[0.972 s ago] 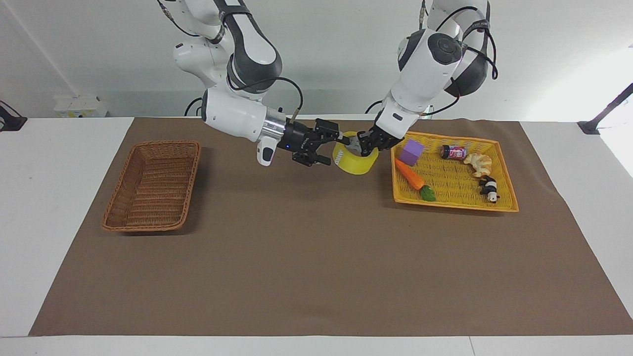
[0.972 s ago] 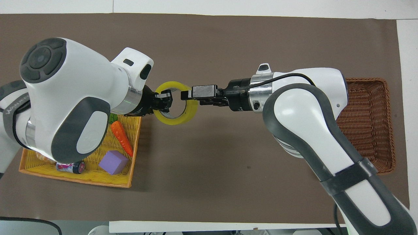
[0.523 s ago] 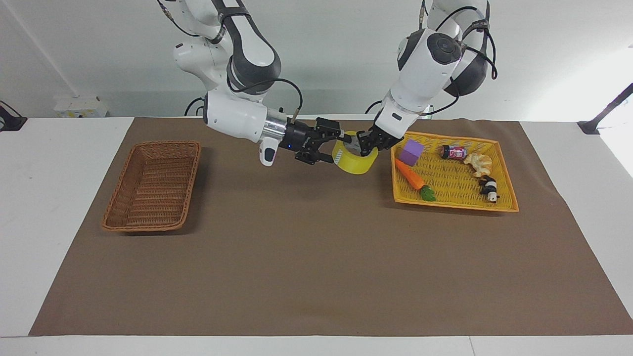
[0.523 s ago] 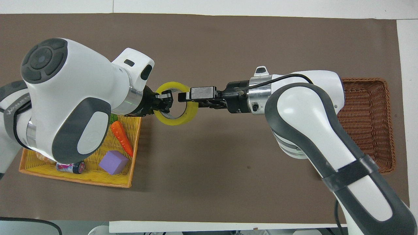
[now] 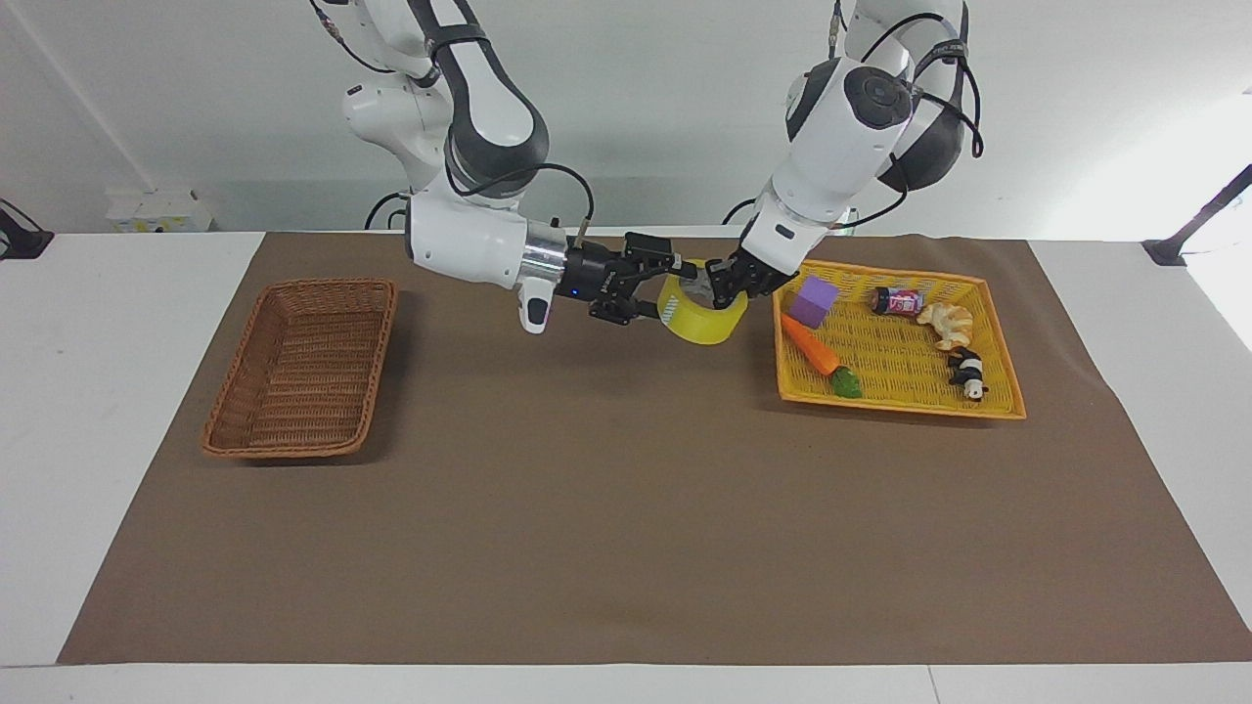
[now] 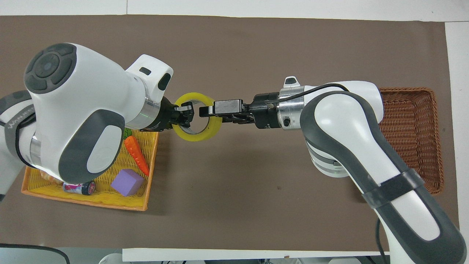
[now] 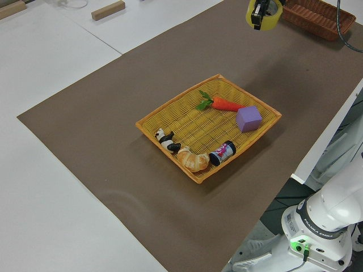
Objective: Move tape to another basket
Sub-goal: 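Close the right gripper on the tape rim beside the left gripper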
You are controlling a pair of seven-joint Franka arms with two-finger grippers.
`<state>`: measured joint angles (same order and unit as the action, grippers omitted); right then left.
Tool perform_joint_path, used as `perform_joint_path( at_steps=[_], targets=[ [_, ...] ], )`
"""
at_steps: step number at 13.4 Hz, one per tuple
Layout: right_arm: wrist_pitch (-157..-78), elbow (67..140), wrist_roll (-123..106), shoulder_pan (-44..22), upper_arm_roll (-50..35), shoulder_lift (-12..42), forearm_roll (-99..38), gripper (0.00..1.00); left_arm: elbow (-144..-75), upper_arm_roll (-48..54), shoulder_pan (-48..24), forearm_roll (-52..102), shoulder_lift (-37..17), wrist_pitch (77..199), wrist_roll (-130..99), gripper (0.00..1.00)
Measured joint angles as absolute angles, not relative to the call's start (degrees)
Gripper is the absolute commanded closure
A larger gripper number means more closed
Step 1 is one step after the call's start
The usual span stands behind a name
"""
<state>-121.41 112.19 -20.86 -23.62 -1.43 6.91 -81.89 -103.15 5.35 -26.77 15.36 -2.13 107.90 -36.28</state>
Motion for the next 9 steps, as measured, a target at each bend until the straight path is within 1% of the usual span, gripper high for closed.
perform_joint_path(
  at_steps=[1, 2, 3, 4, 6, 8, 9],
  targets=[
    [-121.3, 112.3, -20.9, -23.6, -1.4, 6.9, -82.2, 0.24, -103.2, 5.3, -26.8, 15.4, -2.1, 107.8, -36.3, 1.0],
    [-121.3, 112.3, -21.3, -23.6, -1.4, 6.9, -82.3, 0.41, -103.2, 5.3, -26.8, 15.4, -2.1, 107.6, -36.3, 1.0],
    [-121.3, 112.7, -21.9, -23.6, -1.3, 6.9, -82.3, 0.64, -103.1, 5.3, -26.7, 15.4, -2.1, 107.4, -36.3, 1.0],
    [-121.3, 113.1, -22.3, -23.5, -1.2, 6.9, -82.3, 0.79, -103.1, 5.2, -26.7, 15.4, -2.0, 107.3, -36.2, 1.0],
    [-121.0, 113.4, -22.9, -23.5, -1.1, 6.9, -82.3, 0.85, -103.1, 5.2, -26.7, 15.4, -2.0, 107.1, -36.2, 1.0],
    [-120.9, 113.5, -23.1, -23.5, -1.1, 6.9, -82.3, 0.87, -103.1, 5.2, -26.7, 15.4, -2.0, 106.9, -36.2, 0.99],
    [-120.9, 113.5, -23.1, -23.5, -1.1, 6.9, -82.3, 0.88, -103.1, 5.2, -26.7, 15.4, -2.0, 106.9, -36.2, 0.81]
  ],
)
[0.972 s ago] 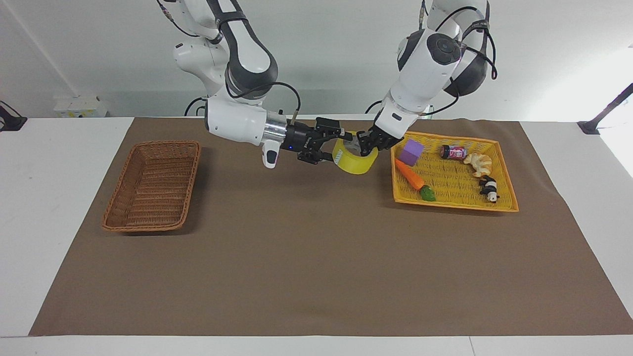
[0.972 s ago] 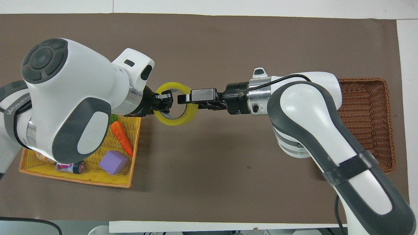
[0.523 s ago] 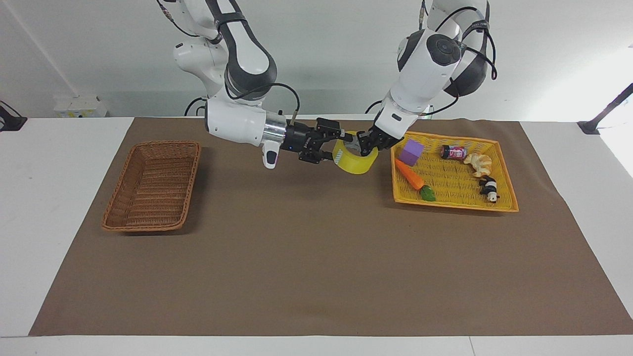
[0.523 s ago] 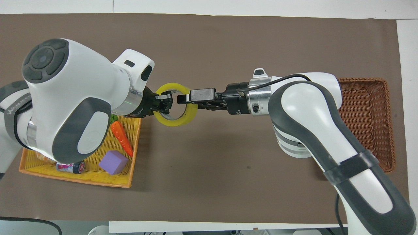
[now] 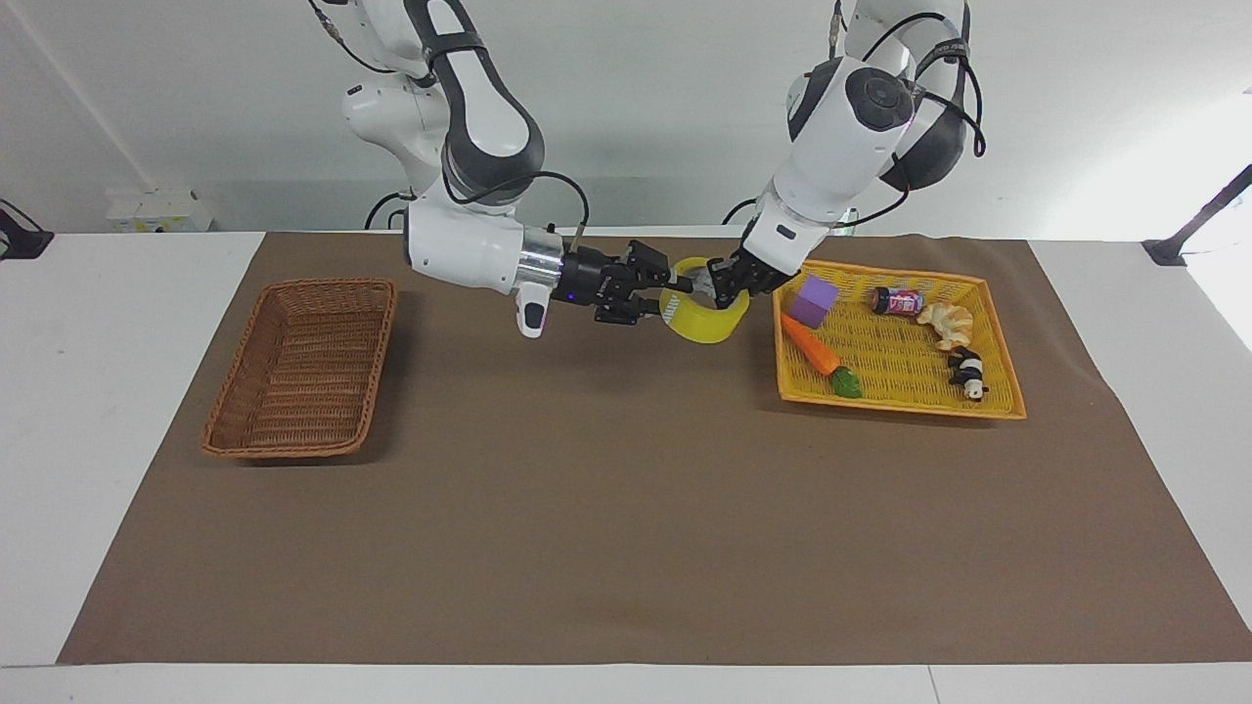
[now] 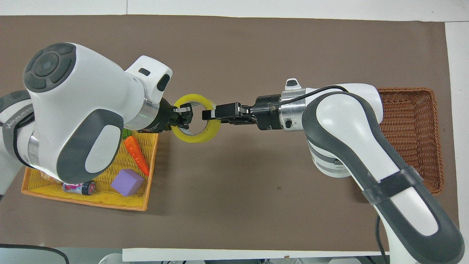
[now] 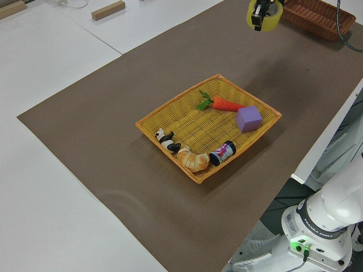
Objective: Move tape to another basket
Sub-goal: 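Close the right gripper on the tape rim beside the left gripper, then open the left gripper and withdraw it while the right gripper pulls the tape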
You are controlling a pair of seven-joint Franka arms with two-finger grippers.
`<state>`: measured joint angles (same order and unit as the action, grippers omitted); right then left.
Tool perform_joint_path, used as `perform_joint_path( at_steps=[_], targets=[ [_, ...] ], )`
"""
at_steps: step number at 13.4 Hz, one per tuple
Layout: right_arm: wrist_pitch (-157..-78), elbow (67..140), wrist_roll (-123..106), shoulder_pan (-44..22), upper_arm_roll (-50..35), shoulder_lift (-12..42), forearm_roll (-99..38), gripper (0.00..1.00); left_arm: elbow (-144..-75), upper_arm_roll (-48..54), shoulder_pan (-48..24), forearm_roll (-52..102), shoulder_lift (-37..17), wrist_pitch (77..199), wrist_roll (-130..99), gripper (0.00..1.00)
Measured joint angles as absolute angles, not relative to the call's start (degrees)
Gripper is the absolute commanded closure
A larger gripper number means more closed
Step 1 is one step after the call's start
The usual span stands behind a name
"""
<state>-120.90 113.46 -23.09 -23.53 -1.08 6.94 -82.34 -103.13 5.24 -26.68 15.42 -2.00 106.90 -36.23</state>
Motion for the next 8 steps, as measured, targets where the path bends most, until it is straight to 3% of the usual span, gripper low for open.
perform_joint_path(
  at_steps=[1, 2, 8],
  targets=[
    [-120.9, 113.5, -23.1, -23.5, -1.1, 6.9, -82.3, 0.88, -103.1, 5.2, -26.7, 15.4, -2.0, 106.9, -36.2, 0.36],
    [-120.9, 113.5, -23.1, -23.5, -1.1, 6.9, -82.3, 0.89, -103.1, 5.2, -26.7, 15.4, -2.0, 106.9, -36.3, 0.04],
    [-119.5, 113.5, -23.1, -22.9, -1.1, 6.9, -82.3, 0.9, -101.3, 4.9, -24.9, 15.4, 0.8, 103.3, -36.5, 0.01]
  ],
)
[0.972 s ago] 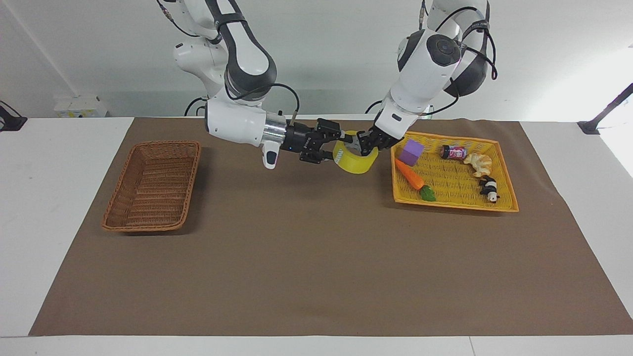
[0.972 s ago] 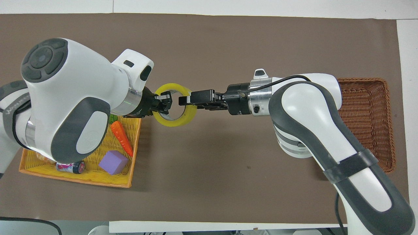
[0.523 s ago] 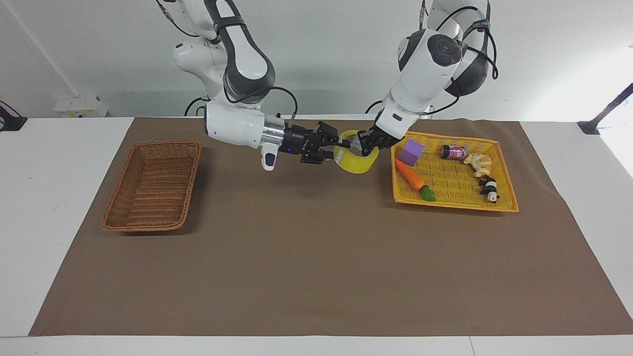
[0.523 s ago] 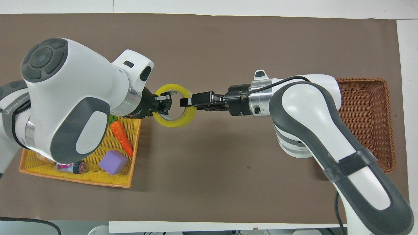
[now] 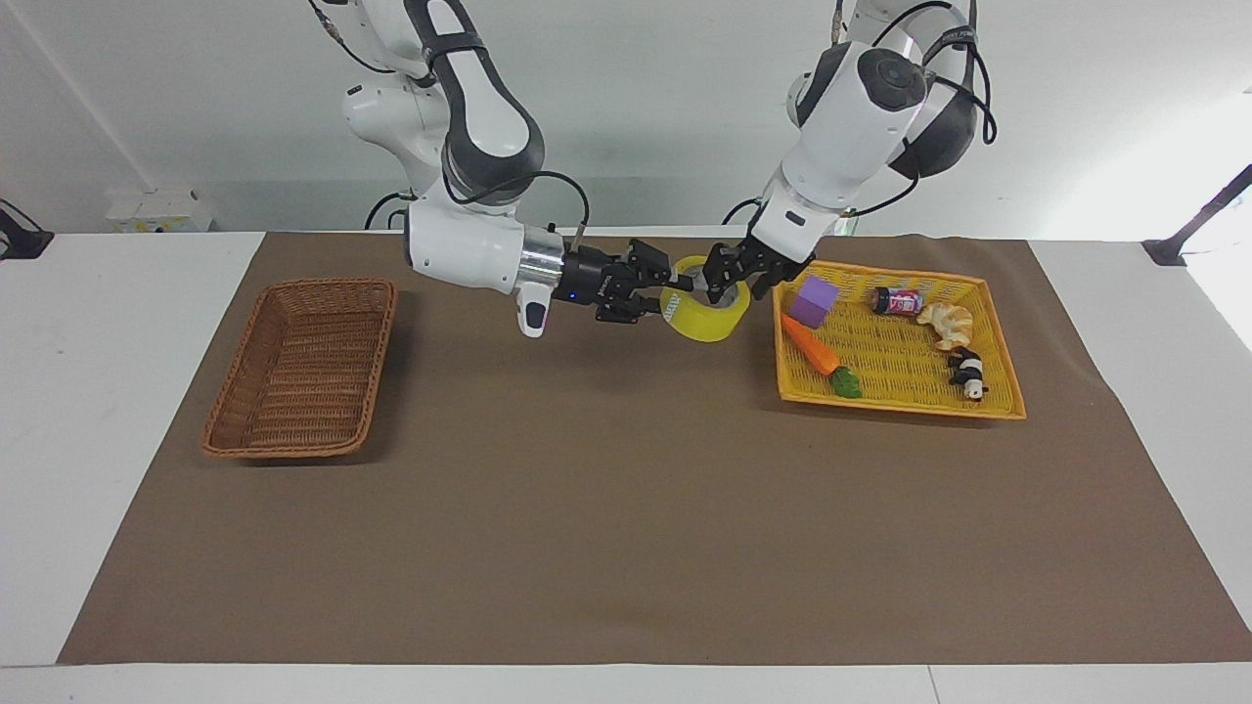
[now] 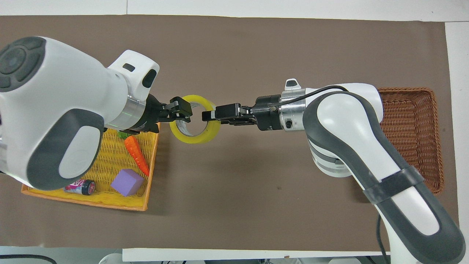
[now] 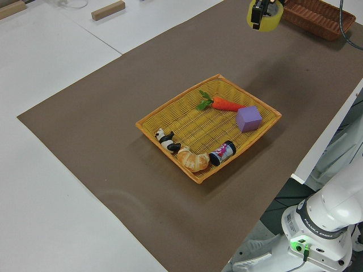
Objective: Move tape to another basket
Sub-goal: 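Open the left gripper and withdraw it while the right gripper pulls the tape, then carry the tape with the right gripper and lower it into the wicker basket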
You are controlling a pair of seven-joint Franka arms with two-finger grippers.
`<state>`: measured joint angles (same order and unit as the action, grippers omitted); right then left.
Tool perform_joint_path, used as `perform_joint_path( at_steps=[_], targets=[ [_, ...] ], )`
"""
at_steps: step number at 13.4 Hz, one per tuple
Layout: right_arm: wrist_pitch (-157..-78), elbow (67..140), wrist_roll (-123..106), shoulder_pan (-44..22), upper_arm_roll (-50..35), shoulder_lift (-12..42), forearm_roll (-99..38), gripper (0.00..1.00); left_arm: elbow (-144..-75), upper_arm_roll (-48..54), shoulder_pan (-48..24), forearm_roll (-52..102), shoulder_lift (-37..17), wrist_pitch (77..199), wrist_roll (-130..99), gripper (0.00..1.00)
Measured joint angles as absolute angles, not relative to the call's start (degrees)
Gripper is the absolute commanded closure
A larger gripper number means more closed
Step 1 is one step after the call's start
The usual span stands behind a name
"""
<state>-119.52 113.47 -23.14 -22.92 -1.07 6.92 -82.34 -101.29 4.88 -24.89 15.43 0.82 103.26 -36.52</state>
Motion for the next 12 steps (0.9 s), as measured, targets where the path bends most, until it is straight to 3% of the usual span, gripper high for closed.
perform_joint_path(
  at_steps=[2, 7, 12],
  targets=[
    [-117.2, 113.5, -23.7, -19.9, -1.0, 6.9, -82.3, 1.0, -100.2, 4.7, -21.6, 15.4, 3.0, 98.9, -36.5, 0.01],
    [-107.7, 113.7, -24.6, -6.3, -0.6, 6.6, -76.1, 1.0, -100.0, 4.3, -8.1, 12.8, 4.5, 92.8, -27.3, 0.01],
    [-91.4, 112.2, -26.2, 16.5, -0.3, 6.3, -58.6, 1.0, -100.2, 4.0, 4.9, 7.3, 4.5, 91.1, -5.1, 0.0]
  ],
)
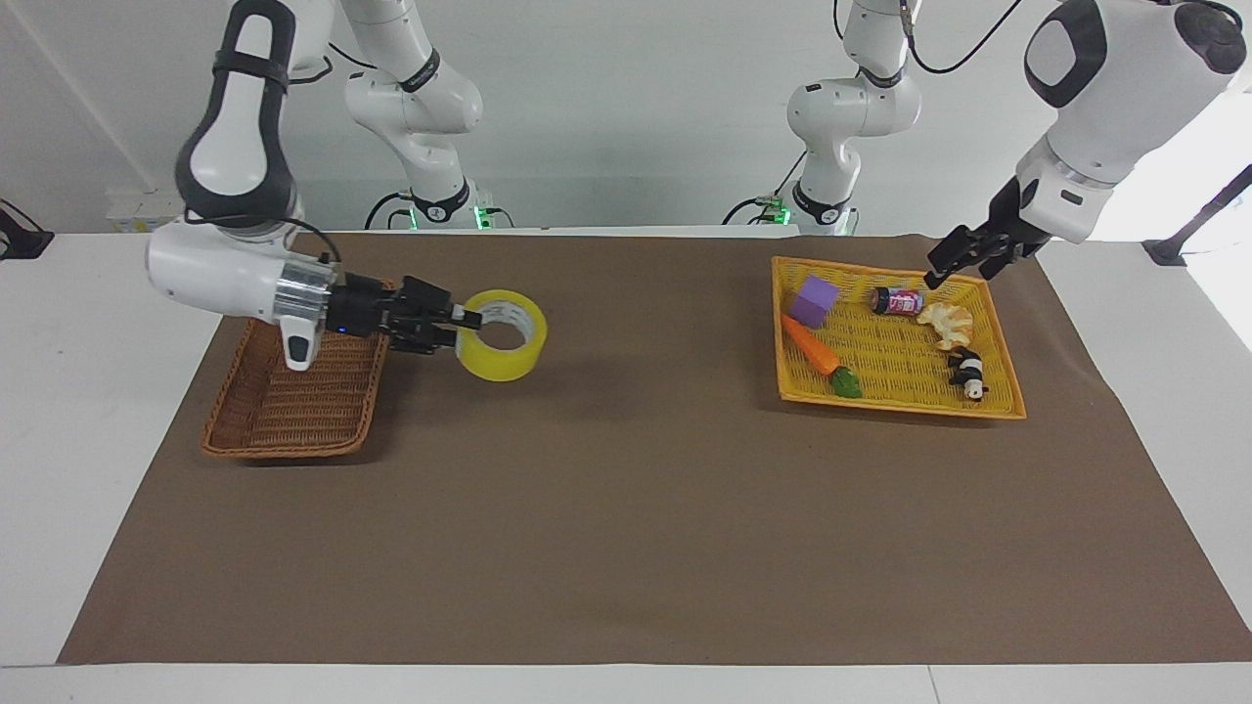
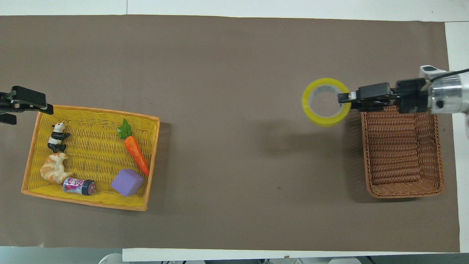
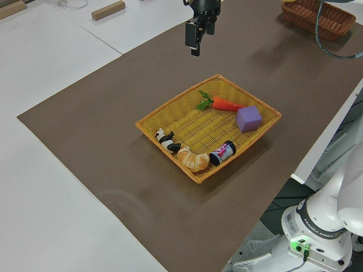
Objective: Move tape to another basket
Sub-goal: 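Carry the tape with the right gripper and lower it into the wicker basket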
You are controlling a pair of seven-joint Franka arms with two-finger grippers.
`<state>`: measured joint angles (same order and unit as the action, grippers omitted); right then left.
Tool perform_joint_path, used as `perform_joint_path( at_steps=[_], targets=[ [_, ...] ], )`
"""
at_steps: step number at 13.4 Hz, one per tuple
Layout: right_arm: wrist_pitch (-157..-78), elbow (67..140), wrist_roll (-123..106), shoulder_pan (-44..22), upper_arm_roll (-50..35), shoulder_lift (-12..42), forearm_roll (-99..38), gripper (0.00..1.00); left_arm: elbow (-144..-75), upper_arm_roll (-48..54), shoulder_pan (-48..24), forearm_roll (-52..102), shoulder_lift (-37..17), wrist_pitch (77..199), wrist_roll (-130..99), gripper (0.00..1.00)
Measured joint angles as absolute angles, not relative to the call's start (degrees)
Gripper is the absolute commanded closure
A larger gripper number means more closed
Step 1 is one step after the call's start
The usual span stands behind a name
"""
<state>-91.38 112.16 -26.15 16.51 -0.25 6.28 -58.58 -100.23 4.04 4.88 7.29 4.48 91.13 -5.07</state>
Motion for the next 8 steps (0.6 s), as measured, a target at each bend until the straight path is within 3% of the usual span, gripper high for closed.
perform_joint_path(
  at_steps=[4, 8],
  targets=[
    [-86.4, 109.9, -33.3, 30.6, -0.2, 7.6, -46.8, 1.0, -100.3, 4.1, 8.5, 6.8, 4.5, 91.2, -2.3, 0.0],
    [-85.3, 108.7, -41.9, 34.9, -0.2, 15.4, -42.0, 1.0, -100.3, 4.4, 8.5, 3.9, 4.5, 91.2, -2.3, 0.0]
  ],
)
